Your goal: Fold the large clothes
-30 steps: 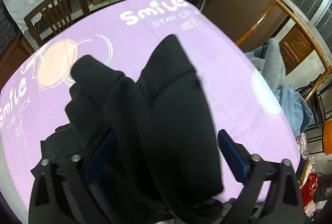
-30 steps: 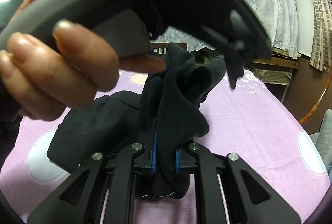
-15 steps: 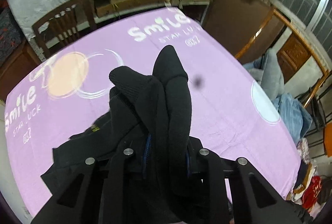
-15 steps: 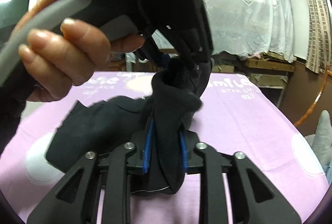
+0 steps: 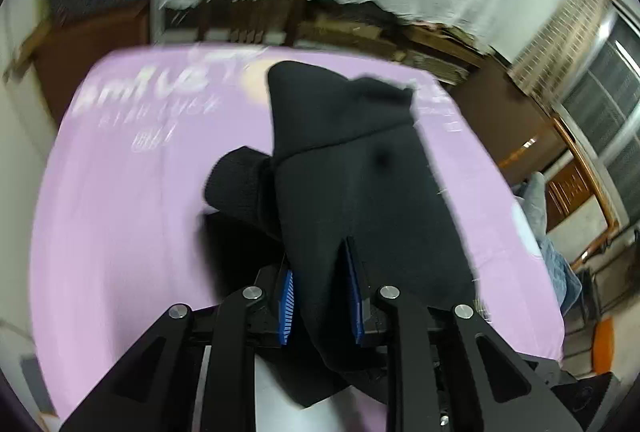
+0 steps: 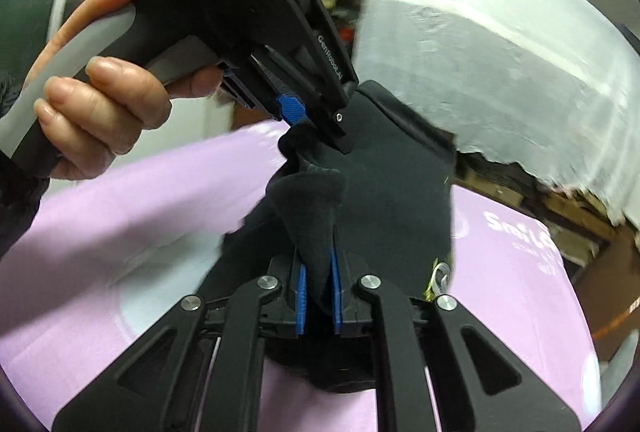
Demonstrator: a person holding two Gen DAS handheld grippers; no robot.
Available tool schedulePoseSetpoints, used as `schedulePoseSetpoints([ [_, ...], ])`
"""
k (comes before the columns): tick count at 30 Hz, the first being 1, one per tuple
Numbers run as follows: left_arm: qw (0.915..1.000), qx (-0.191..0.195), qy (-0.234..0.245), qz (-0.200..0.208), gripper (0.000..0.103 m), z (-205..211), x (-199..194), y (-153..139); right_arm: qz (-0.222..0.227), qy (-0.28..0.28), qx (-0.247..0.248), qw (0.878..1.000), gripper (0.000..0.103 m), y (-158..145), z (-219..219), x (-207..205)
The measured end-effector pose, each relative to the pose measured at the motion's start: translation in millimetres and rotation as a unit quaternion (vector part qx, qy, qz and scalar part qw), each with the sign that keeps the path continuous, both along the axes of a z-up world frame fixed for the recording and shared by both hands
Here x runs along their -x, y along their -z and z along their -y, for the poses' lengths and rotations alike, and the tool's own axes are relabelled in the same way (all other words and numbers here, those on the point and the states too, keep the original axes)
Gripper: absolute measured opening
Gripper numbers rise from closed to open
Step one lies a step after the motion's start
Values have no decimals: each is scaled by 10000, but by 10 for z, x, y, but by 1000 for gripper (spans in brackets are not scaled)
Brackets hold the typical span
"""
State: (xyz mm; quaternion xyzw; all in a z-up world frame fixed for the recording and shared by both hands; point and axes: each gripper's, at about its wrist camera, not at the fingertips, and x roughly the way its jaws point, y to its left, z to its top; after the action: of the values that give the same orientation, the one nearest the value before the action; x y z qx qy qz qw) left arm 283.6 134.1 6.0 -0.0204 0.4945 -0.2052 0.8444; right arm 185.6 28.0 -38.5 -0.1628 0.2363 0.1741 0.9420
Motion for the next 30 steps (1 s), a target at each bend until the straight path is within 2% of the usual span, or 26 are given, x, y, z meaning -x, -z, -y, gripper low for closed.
schedulePoseSetpoints([
  [5,9958,458,-511,-614,25,-503,-72,652,-648,-506,639,9946,9,347,-366,-77],
  [7,9946,644,-554,-597,30,-612,-67,712,-620,-533,903,9926,9,437,-464,-71],
  [9,9941,689,-558,-628,32,-661,-89,707,-641,-553,971,9917,9,482,-508,-82],
  [13,9952,537,-643,-506,52,-705,-60,755,-819,-580,822,9916,10,535,-469,-164],
  [18,9935,591,-789,-576,68,-794,-74,815,-809,-601,776,9919,10,485,-499,-120],
  [21,9933,650,-786,-545,70,-808,-62,791,-829,-735,662,9916,17,382,-486,-44],
  [24,9944,543,-794,-433,69,-784,-40,735,-800,-958,311,9917,36,198,-377,134],
  [25,9948,499,-800,-398,69,-780,-29,718,-675,-993,223,9925,46,117,-318,218],
  [26,9950,464,-810,-366,69,-781,-18,702,-573,-997,157,9932,49,40,-256,271],
  [30,9946,269,-991,-146,67,-824,61,569,-503,-841,-381,9945,48,-229,99,287],
])
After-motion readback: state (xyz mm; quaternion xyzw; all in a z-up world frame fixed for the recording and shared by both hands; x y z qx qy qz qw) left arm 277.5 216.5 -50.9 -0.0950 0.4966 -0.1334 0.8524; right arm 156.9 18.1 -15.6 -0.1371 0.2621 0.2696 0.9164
